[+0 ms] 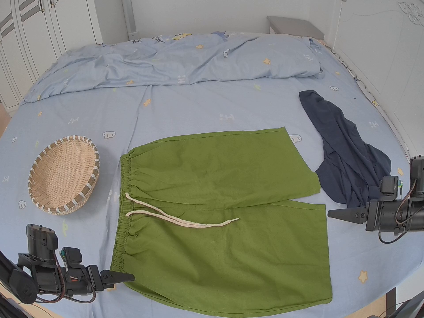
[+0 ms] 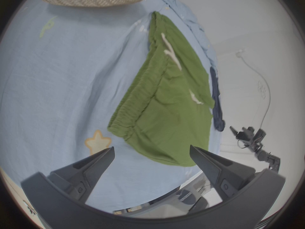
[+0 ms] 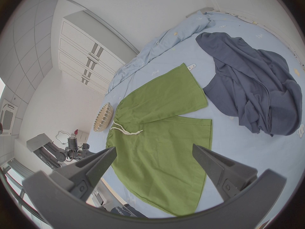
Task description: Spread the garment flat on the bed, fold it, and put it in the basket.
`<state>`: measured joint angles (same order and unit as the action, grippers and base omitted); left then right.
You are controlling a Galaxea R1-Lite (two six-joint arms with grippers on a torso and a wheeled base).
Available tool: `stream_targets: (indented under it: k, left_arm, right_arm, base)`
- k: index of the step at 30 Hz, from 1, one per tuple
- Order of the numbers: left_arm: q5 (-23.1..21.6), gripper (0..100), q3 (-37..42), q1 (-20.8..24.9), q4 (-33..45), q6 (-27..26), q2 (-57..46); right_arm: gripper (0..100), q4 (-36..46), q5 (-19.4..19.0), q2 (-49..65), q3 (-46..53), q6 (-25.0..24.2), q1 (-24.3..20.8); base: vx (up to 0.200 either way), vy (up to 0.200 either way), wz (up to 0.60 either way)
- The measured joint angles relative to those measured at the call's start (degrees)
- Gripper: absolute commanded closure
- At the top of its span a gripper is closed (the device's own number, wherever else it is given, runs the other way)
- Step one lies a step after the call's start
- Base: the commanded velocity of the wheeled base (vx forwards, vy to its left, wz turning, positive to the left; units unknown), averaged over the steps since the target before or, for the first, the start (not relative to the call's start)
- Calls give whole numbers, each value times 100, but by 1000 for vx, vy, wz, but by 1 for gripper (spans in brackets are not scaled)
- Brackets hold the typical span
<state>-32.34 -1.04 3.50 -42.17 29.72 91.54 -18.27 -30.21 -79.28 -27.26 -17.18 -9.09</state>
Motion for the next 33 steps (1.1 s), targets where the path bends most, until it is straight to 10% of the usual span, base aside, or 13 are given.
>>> stream_targets:
  k: [6, 24, 25, 33]
  left_arm:
    - [0, 0, 2, -271, -133, -646, 735]
    - [-22, 0, 2, -306, -1826, -173, 1546]
    - [-20, 100, 2, -306, -1807, -173, 1554]
    - [-9, 100, 5, -304, -1727, -169, 1579]
  right_arm:
    - [0, -6, -9, 6, 0, 2, 6]
    - [0, -11, -20, 1, 33, 2, -27]
    - [0, -11, -20, 1, 33, 2, -27]
    - [0, -15, -20, 0, 30, 2, -30]
  base:
    - [0, 0, 0]
    - [0, 0, 0]
    - [0, 0, 0]
    - [0, 0, 0]
